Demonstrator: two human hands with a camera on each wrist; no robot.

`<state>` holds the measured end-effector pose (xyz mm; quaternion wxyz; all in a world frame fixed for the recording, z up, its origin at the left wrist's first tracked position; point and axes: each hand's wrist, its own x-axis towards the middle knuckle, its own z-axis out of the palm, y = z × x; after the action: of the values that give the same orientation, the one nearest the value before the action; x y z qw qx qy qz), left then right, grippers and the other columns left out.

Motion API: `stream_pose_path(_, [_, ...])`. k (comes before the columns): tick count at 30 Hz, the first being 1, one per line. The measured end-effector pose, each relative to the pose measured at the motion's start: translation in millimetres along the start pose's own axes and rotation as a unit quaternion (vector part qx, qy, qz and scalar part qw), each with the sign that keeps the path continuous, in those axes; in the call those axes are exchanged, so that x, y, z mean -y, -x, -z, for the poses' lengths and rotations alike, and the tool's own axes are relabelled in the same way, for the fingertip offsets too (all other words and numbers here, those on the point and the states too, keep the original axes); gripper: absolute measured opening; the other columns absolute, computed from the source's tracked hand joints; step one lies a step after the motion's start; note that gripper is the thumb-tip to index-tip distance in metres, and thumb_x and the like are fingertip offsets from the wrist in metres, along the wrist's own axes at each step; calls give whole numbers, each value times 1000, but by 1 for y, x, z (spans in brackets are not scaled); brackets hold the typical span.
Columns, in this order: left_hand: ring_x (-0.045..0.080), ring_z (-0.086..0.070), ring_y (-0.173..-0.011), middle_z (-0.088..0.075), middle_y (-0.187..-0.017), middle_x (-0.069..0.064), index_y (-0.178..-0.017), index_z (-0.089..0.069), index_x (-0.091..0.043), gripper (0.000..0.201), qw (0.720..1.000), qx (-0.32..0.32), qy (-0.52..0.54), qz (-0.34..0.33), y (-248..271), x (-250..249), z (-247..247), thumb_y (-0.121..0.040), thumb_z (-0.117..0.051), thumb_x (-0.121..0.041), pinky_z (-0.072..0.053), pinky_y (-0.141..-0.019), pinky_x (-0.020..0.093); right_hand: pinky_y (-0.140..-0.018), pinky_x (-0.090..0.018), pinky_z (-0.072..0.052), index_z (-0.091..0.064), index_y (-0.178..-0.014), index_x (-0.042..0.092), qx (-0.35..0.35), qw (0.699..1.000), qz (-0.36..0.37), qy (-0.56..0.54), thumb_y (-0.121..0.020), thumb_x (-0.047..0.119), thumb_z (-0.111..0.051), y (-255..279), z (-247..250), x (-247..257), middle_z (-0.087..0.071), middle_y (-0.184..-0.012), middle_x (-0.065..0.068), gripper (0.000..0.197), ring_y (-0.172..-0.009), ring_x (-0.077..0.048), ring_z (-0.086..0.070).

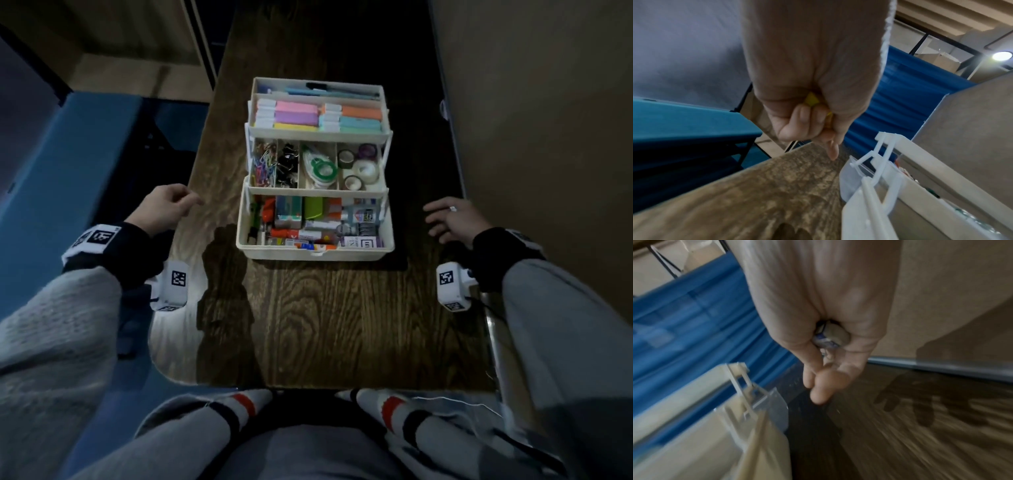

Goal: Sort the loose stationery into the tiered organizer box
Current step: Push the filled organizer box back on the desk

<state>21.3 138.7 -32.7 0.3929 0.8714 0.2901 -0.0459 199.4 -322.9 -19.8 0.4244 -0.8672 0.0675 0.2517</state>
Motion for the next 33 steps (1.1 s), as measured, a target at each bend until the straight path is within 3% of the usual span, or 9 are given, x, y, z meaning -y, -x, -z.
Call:
stream_pose_path(3, [16, -45, -57, -52, -72, 5, -98, -65, -9, 32, 1000, 7, 5, 3, -15, -18, -11, -97, -49, -37, -39, -53, 25, -44, -21, -53, -55, -124, 0, 0, 999, 7, -41, -97, 2, -41, 0, 8, 24, -58, -109, -20, 30, -69, -22, -59])
stream_pose_path(5, [17, -44, -56, -54, -75, 6, -101, -64, -5, 36, 1000, 8, 1, -1, -25, -29, -15, -97, -49, -37, -38, -52, 25, -61, -28, -58, -54, -125, 1, 4, 999, 21, -37, -99, 4, -41, -4, 10, 40, -59, -116, -19, 30, -86, -25, -62])
stream_pose_path(8, [17, -49, -63, -59, -87, 8, -109, -65, -5, 38, 1000, 28, -9, 3, -36, -41, -19, -95, -51, -38, -40, -57, 26, -88, -42, -54, -54, -127, 4, 24, 999, 33, -11, -99, 7, -41, -6, 4, 62, -60, -125, -18, 31, -109, -28, -60])
stream_pose_path(10, [21, -55, -77, -60, -96, 10, -116, -63, -6, 41, 998, 59, -28, 3, -39, -49, -23, -93, -54, -39, -44, -66, 30, -94, -45, -51, -50, -131, 2, 46, 999, 24, -6, -99, 4, -39, -9, -11, 72, -58, -128, -20, 34, -115, -32, -58])
stream_pose_path(14, [28, -62, -97, -66, -109, 15, -115, -62, -4, 35, 992, 71, -100, -33, -39, -59, -38, -91, -61, -30, -46, -78, 31, -85, -51, -51, -48, -133, 1, 76, 997, -13, -30, -98, 1, -37, -16, -55, 77, -60, -111, -20, 37, -100, -33, -60])
stream_pose_path(19, [26, -63, -99, -68, -108, 12, -108, -62, -5, 25, 986, 59, -148, -55, -35, -60, -40, -89, -62, -21, -41, -75, 24, -84, -52, -55, -56, -126, 9, 38, 999, -13, -7, -97, 6, -36, -24, -66, 72, -59, -120, -18, 36, -107, -36, -60])
stream_pose_path(26, [19, -62, -95, -66, -107, 4, -110, -57, -13, 27, 975, 126, -174, -59, -9, -52, -35, -88, -63, -28, -45, -77, 24, -66, -43, -56, -54, -117, 6, 83, 996, -24, -8, -97, -1, -33, -11, -56, 50, -58, -95, -18, 30, -78, -26, -57])
stream_pose_path(30, [15, -61, -88, -65, -108, 2, -115, -55, -19, 28, 966, 184, -177, -44, 6, -46, -32, -91, -58, -33, -50, -79, 26, -47, -30, -51, -53, -114, 9, 122, 991, -55, 29, -98, 3, -35, -11, -45, 43, -56, -83, -11, 25, -63, -22, -56])
stream_pose_path(33, [15, -55, -84, -64, -111, 7, -113, -58, -12, 28, 969, 159, -187, -31, -3, -59, -10, -98, -46, -33, -45, -73, 25, -44, -20, -34, -58, -109, 9, 14, 997, -28, 65, -99, 15, -41, -30, -24, 59, -57, -70, -10, 21, -49, -20, -47])
